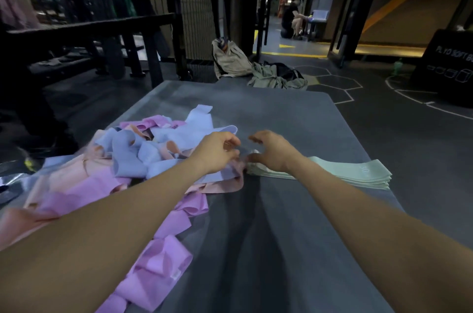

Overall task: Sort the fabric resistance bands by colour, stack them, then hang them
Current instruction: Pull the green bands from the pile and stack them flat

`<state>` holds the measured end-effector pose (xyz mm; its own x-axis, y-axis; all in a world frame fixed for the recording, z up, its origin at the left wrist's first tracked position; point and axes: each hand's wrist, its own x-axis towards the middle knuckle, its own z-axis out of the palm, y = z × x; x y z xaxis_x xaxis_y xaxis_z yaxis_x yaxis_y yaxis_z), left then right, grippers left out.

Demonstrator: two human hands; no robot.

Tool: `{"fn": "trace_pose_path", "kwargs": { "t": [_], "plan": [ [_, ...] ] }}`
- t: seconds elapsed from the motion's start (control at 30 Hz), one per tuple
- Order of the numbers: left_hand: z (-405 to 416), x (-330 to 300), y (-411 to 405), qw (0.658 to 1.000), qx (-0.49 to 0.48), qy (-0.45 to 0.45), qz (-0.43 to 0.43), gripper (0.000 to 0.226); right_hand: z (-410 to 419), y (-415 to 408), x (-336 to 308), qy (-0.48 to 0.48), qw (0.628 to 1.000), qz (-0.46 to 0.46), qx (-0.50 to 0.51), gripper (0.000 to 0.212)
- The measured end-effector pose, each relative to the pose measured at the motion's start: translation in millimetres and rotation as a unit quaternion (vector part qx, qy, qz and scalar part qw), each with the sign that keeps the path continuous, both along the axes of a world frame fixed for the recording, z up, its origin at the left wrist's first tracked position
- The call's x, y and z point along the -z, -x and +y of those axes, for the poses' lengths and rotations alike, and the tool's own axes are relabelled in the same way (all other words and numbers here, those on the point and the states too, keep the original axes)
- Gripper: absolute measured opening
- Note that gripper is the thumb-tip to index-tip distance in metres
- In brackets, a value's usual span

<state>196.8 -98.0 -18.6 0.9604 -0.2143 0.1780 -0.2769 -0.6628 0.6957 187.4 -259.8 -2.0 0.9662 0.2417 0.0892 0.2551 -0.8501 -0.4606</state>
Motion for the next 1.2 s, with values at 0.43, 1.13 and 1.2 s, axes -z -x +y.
{"fn": "trace_pose_path", "kwargs": {
  "t": [0.43,1.13,1.2],
  "plan": [
    [189,-29,63,0.981,-0.106,-0.154,-0.061,0.039,156,29,-21,-0.044,0.995,-0.033,-0.084,0.012],
    [273,-20,124,0.971,-0.125,-0.198,0.052,0.029,239,78,-15,-0.084,0.984,-0.068,-0.14,0.016],
    [267,-16,136,0.982,-0.089,-0.156,0.053,0.023,238,85,-13,-0.057,0.985,-0.067,-0.149,0.018]
  ]
}}
